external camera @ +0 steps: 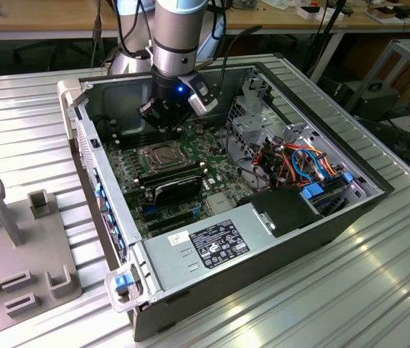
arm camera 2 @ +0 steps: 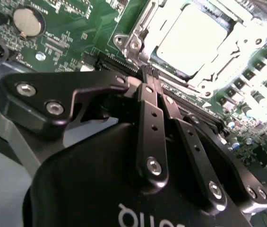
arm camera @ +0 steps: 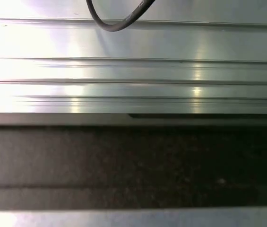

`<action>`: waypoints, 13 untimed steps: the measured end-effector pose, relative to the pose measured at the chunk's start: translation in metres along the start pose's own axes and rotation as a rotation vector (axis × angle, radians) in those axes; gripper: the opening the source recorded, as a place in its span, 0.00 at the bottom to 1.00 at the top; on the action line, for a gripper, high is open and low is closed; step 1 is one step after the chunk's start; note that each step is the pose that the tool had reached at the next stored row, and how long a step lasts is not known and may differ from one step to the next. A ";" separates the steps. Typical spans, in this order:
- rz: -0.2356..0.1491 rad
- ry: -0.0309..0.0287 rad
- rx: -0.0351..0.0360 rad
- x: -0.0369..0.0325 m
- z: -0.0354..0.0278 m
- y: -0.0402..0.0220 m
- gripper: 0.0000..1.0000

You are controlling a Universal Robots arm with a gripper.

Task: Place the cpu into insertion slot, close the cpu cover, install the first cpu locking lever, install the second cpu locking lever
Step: 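Install the first cpu locking lever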

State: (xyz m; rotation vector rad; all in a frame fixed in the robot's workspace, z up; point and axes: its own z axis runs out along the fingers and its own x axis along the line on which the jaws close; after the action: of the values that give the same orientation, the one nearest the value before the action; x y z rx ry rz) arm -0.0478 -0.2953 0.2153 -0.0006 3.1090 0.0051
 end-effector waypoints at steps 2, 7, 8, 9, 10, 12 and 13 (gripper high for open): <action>0.000 0.0001 0.0001 0.0000 -0.0006 -0.0010 0.11; 0.000 -0.0002 -0.0001 -0.0001 -0.0019 -0.0018 0.11; 0.000 0.0000 0.0001 -0.0001 -0.0020 -0.0019 0.11; 0.000 0.0000 0.0001 -0.0001 -0.0020 -0.0019 0.11; 0.000 0.0000 0.0001 -0.0001 -0.0021 -0.0019 0.11; 0.000 0.0000 0.0001 -0.0001 -0.0021 -0.0019 0.11; 0.000 -0.0001 0.0000 -0.0001 -0.0020 -0.0019 0.11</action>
State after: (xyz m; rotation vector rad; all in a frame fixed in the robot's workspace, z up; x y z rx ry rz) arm -0.0478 -0.2973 0.2173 -0.0004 3.1089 0.0051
